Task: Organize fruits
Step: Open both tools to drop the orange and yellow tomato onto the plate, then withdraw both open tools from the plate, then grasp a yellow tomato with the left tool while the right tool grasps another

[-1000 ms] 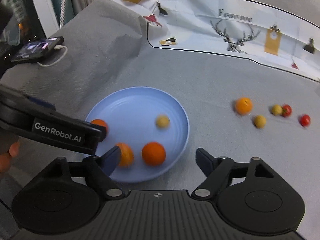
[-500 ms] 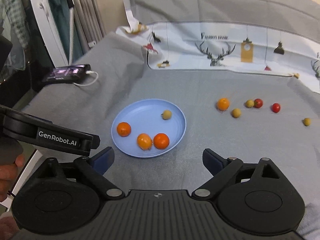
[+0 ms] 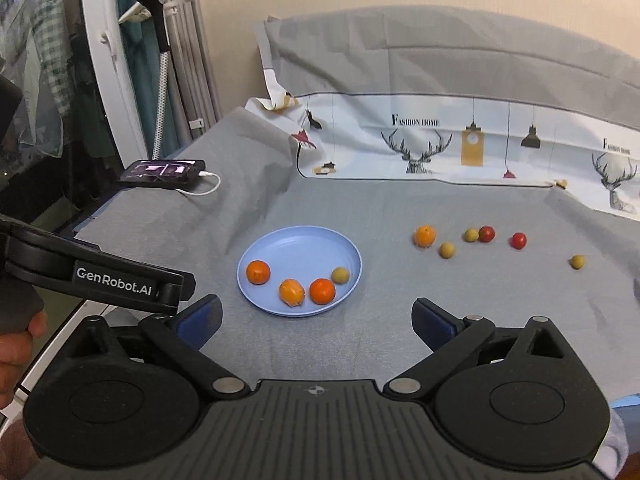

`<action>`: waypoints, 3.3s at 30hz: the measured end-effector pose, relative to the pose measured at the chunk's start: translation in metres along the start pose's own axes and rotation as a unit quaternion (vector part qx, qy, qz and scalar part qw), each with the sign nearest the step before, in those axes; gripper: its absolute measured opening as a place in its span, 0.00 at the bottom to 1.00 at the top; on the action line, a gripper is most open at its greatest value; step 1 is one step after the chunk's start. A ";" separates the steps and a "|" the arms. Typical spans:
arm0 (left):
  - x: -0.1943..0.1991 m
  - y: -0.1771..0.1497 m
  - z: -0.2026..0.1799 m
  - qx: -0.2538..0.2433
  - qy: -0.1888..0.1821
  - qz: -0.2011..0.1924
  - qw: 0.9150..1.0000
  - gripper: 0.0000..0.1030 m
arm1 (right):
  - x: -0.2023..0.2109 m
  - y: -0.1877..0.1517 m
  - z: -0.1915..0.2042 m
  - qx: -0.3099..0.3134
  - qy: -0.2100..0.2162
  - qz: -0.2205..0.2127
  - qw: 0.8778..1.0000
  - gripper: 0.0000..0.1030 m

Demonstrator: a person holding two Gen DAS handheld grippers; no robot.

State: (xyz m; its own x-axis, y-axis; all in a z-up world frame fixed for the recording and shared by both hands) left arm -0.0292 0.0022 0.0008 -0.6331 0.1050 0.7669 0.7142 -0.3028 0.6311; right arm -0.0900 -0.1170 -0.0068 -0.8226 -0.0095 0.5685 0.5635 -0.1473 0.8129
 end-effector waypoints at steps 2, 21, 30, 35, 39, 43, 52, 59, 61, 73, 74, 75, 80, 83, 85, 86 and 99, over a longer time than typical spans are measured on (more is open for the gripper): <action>0.010 -0.002 0.002 0.003 0.000 -0.010 1.000 1.00 | 0.004 0.002 -0.001 0.001 -0.009 0.002 1.000 0.99; 0.047 -0.021 0.005 -0.009 0.010 -0.041 0.999 1.00 | 0.042 -0.005 0.006 -0.009 -0.017 -0.015 1.000 0.99; 0.053 -0.025 0.008 -0.008 0.007 -0.049 0.999 1.00 | 0.051 -0.007 0.015 0.002 -0.019 -0.012 1.000 0.99; 0.050 -0.025 0.007 -0.012 0.010 -0.049 0.999 1.00 | 0.049 -0.009 0.015 0.004 -0.014 -0.010 1.000 0.99; 0.044 -0.022 0.004 -0.019 0.015 -0.044 0.999 1.00 | 0.041 -0.010 0.008 -0.001 -0.005 0.001 1.000 0.99; 0.026 -0.015 -0.003 -0.025 0.018 -0.025 0.999 1.00 | 0.028 -0.010 -0.004 -0.014 -0.003 0.010 1.000 0.99; -0.046 0.025 -0.061 -0.061 -0.006 0.002 0.998 1.00 | -0.014 -0.006 -0.104 -0.115 -0.073 -0.001 0.991 0.99; -0.137 0.076 -0.158 -0.051 -0.075 0.021 0.996 1.00 | -0.070 0.004 -0.242 -0.143 -0.185 -0.003 0.972 0.99; -0.167 0.088 -0.187 -0.046 -0.084 0.033 0.995 1.00 | -0.095 0.004 -0.289 -0.144 -0.216 -0.001 0.966 0.99; -0.346 0.127 -0.276 -0.007 -0.087 0.084 0.993 1.00 | -0.253 -0.023 -0.463 -0.179 -0.267 0.045 0.946 0.99; -0.353 0.127 -0.278 -0.001 -0.086 0.087 0.993 1.00 | -0.260 -0.025 -0.468 -0.181 -0.269 0.045 0.945 0.99; -0.362 0.129 -0.280 0.004 -0.082 0.092 0.992 1.00 | -0.269 -0.028 -0.475 -0.183 -0.271 0.046 0.944 0.99; -0.380 0.130 -0.275 0.035 -0.067 0.103 0.992 0.73 | -0.277 -0.033 -0.477 -0.149 -0.286 0.041 0.946 0.86; -0.373 0.133 -0.275 0.027 -0.078 0.096 0.992 0.26 | -0.272 -0.030 -0.469 -0.125 -0.287 0.036 0.949 0.29; -0.369 0.134 -0.273 0.029 -0.081 0.104 0.991 0.26 | -0.268 -0.031 -0.468 -0.138 -0.281 0.037 0.949 0.28; -0.365 0.133 -0.273 0.021 -0.082 0.103 0.991 0.26 | -0.265 -0.031 -0.468 -0.144 -0.280 0.037 0.948 0.28; -0.222 0.116 -0.240 -0.066 -0.083 0.068 0.992 0.26 | -0.158 -0.018 -0.362 -0.197 -0.191 0.003 0.962 0.28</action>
State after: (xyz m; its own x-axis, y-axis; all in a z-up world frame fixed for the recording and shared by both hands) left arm 0.1224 -0.2831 -0.1245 -0.4682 0.2057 0.8594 0.7370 -0.4456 0.5082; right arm 0.0018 -0.4708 -0.1569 -0.6894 0.3405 0.6394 0.4337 -0.5129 0.7408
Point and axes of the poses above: each gripper's, at about its wrist camera, not at the fingertips, and x roughly against the way its jaws point, z to its left, y to its top, the point moved 8 cm from there along -x, roughly the way its jaws point
